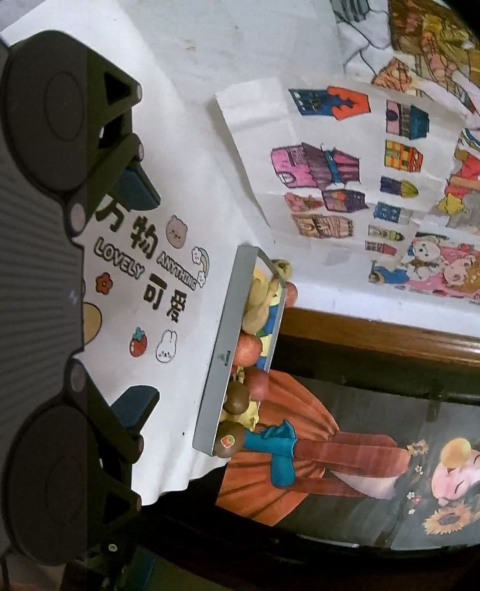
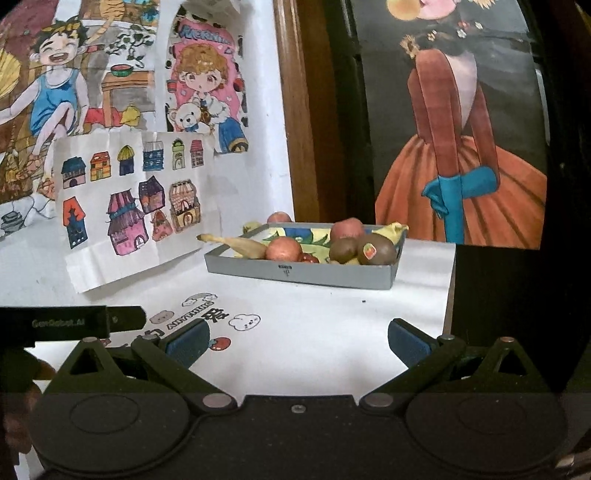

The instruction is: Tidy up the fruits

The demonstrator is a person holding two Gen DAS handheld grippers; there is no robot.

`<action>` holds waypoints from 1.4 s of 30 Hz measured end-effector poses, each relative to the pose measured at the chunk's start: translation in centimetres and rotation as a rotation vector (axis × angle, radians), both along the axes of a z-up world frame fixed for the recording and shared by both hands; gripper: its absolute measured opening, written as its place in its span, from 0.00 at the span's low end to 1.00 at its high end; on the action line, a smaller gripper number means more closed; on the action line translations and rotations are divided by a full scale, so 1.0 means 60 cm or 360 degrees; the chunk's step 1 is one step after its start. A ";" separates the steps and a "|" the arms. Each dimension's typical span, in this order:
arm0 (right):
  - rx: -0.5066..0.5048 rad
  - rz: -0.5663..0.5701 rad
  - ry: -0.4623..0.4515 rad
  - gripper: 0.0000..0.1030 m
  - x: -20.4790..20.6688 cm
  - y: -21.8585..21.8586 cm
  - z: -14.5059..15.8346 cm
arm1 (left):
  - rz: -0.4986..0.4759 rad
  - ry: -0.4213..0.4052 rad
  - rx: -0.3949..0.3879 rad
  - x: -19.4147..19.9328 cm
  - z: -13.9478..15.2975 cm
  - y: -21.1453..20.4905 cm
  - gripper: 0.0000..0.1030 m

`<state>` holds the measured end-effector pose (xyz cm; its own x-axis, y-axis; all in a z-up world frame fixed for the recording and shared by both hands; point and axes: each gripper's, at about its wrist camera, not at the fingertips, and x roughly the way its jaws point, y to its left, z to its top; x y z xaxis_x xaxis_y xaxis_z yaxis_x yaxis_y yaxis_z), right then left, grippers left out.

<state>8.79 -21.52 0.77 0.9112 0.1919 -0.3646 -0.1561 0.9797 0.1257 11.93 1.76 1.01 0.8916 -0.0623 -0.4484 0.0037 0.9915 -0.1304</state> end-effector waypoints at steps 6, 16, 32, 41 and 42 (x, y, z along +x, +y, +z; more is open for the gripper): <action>0.0009 -0.0027 0.0012 0.99 0.006 0.003 -0.002 | 0.0064 0.0004 0.0003 0.001 -0.008 0.009 1.00; 0.0064 -0.0115 0.0010 0.99 0.031 0.009 -0.013 | 0.0091 -0.0001 0.0010 0.017 -0.023 0.022 1.00; 0.0175 -0.0101 0.0095 0.99 0.035 0.019 -0.039 | 0.0039 0.0066 -0.0037 0.032 -0.040 0.026 1.00; 0.0182 -0.0110 0.0095 0.99 0.039 0.020 -0.037 | 0.0038 0.0094 -0.0017 0.032 -0.041 0.022 1.00; 0.0179 -0.0114 0.0093 0.99 0.039 0.020 -0.037 | 0.0038 0.0098 -0.0018 0.032 -0.041 0.022 1.00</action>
<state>11.15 -20.29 -1.43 0.9018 0.1697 -0.3973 -0.0754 0.9674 0.2419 13.84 3.08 -1.45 0.8638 -0.0468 -0.5017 -0.0283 0.9896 -0.1410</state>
